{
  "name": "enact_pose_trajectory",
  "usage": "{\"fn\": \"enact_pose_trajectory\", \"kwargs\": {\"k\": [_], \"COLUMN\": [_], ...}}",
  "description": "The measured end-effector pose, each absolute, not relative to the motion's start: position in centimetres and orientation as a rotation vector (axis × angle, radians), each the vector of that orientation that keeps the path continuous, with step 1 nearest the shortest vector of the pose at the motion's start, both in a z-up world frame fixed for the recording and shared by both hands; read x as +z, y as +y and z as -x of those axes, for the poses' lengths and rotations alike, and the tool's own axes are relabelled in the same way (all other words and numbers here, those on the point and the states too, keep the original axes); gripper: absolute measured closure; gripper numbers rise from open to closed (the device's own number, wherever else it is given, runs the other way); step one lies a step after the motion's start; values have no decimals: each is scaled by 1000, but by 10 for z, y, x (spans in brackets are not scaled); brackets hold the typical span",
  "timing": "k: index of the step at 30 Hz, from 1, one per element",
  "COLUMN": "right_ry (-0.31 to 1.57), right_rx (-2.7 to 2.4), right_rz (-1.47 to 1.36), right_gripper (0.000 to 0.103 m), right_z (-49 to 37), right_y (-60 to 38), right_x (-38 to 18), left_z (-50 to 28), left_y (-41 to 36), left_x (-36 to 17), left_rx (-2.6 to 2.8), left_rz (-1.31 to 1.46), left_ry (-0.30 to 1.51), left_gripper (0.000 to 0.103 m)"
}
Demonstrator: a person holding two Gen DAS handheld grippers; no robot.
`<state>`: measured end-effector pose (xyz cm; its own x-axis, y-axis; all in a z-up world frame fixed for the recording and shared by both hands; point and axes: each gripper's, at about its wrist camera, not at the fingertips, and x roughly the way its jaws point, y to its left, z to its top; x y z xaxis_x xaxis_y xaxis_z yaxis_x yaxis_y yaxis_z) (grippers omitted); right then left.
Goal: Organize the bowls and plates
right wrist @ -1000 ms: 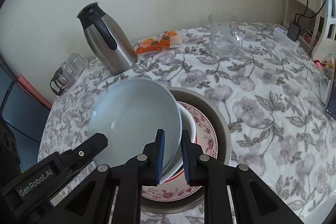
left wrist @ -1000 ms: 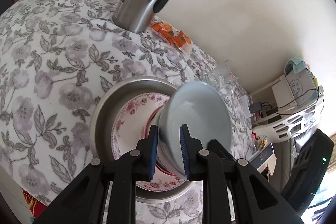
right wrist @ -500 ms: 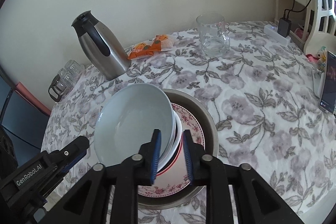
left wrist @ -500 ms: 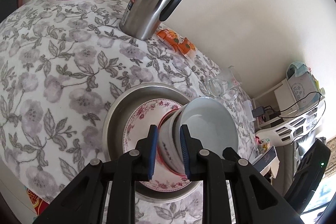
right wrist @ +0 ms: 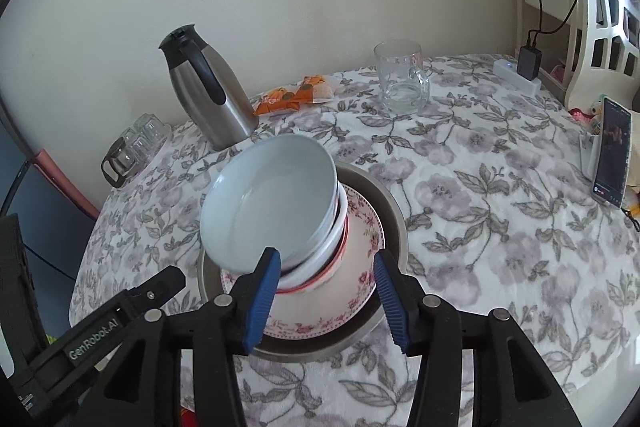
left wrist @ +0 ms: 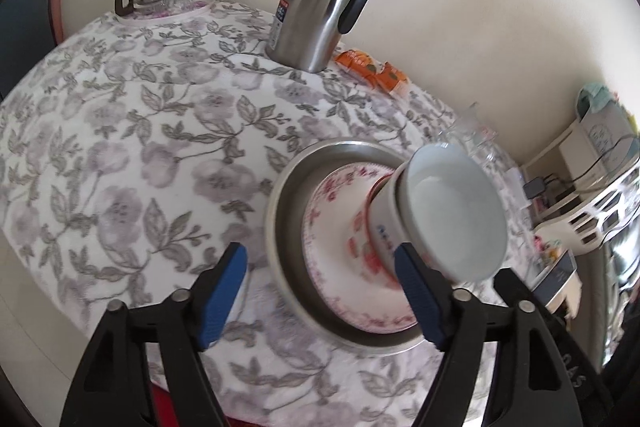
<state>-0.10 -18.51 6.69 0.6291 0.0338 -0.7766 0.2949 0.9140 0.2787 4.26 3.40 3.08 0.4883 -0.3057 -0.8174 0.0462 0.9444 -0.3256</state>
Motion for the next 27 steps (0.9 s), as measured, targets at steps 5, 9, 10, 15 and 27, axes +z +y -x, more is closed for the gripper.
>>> {"fn": "enact_pose_trajectory", "kwargs": {"k": [5,9,10,15,27], "right_ry": [937,1004,1017,1035,1046], "right_rx": [-183,-204,-209,-217,-231], "right_rz": [-361,-321,-311,-269,-259], "right_gripper": [32,25,19,0,0], "right_z": [15,22,24,33,34], "right_y": [-178,-173,-172,-167,-168], "right_x": [45,23,18,8,3], "left_z": [-31,-24,-23,-17,-11], "left_y": [37,41,41,42,37], "left_x": [16,8,6,-5,-9], "left_rx": [-178,-156,-152,-140,-113], "left_rz": [159,87,70,-16,-87], "left_ry": [1062,1074,1078,1110,1128], "left_gripper": [11,11,11,11,11]}}
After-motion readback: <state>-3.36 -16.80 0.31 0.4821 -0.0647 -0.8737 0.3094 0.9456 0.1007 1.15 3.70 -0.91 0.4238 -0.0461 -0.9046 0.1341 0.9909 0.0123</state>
